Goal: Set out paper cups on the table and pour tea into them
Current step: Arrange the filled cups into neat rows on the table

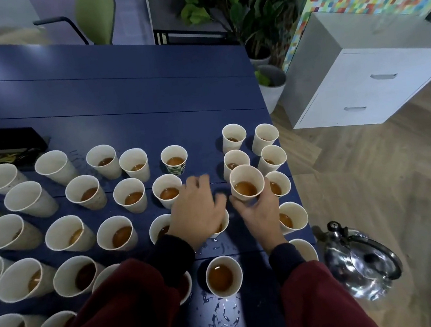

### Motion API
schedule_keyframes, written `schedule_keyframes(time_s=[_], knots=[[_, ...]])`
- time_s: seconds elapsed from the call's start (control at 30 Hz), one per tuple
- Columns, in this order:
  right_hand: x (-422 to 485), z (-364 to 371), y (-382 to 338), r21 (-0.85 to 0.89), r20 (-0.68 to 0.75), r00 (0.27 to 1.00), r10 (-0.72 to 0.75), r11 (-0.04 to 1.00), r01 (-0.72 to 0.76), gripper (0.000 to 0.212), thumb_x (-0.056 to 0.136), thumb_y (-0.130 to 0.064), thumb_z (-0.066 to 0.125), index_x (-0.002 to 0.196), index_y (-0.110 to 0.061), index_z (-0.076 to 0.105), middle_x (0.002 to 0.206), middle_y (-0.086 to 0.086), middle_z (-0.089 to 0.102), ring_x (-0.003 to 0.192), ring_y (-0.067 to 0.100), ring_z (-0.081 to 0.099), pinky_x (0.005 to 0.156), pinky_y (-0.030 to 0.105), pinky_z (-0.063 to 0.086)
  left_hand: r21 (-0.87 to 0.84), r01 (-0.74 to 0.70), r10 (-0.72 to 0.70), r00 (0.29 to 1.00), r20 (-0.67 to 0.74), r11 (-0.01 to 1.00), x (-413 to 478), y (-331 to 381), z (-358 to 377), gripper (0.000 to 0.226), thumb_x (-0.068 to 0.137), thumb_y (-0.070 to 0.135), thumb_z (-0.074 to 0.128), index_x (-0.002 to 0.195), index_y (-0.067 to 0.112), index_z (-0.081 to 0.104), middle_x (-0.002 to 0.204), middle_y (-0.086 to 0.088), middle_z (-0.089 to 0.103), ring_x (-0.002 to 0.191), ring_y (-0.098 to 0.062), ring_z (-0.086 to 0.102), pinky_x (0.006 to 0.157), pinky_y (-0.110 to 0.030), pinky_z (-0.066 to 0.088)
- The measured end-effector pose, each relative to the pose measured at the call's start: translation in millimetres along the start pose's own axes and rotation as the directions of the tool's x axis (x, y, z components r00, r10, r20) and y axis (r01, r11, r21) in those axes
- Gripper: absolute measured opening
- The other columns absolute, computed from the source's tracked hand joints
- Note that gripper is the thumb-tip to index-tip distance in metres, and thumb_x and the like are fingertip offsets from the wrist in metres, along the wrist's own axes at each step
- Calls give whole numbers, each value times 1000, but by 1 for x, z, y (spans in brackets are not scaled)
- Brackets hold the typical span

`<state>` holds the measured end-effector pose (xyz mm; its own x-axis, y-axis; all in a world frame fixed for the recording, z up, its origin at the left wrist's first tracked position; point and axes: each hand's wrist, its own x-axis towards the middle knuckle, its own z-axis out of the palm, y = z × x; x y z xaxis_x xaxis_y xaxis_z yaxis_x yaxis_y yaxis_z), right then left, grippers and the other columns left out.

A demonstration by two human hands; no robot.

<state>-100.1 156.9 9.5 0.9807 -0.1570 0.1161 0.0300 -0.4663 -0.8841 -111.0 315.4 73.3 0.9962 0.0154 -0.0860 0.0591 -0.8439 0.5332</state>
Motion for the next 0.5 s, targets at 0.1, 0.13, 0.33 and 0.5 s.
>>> schedule_keyframes(time_s=[0.1, 0.13, 0.33, 0.5], knots=[[4, 5, 14, -60, 59, 998, 8, 998, -4, 54, 73, -24, 87, 116, -26, 55, 112, -7, 65, 104, 8, 60, 90, 27, 48, 175, -4, -39, 970, 241, 985, -9, -18, 27, 73, 87, 49, 61, 144, 14, 31, 137, -12, 42, 124, -31, 46, 99, -42, 45], [4, 7, 20, -84, 74, 997, 12, 996, -6, 53, 73, -25, 88, 116, -24, 56, 112, -6, 65, 105, 11, 60, 91, 28, 48, 200, -11, -46, 959, 280, 980, -12, -20, 35, 82, 85, 52, 64, 149, 16, 25, 139, -11, 39, 125, -31, 45, 99, -42, 45], [11, 19, 42, -192, 57, 993, 102, 977, -89, 56, 75, -32, 86, 120, -16, 58, 120, 4, 68, 108, 22, 63, 91, 34, 49, 199, -5, -32, 983, 180, 980, -14, -16, 52, 59, 91, 39, 64, 139, 20, 35, 132, -9, 49, 117, -26, 53, 91, -37, 52], [12, 24, 52, -93, 81, 981, 175, 981, -168, 52, 75, -17, 86, 119, -15, 58, 117, 3, 69, 107, 20, 64, 91, 29, 47, 143, 5, -20, 994, 104, 990, -15, -15, 47, 46, 89, 37, 64, 125, 19, 42, 117, -8, 53, 102, -25, 57, 80, -32, 46]])
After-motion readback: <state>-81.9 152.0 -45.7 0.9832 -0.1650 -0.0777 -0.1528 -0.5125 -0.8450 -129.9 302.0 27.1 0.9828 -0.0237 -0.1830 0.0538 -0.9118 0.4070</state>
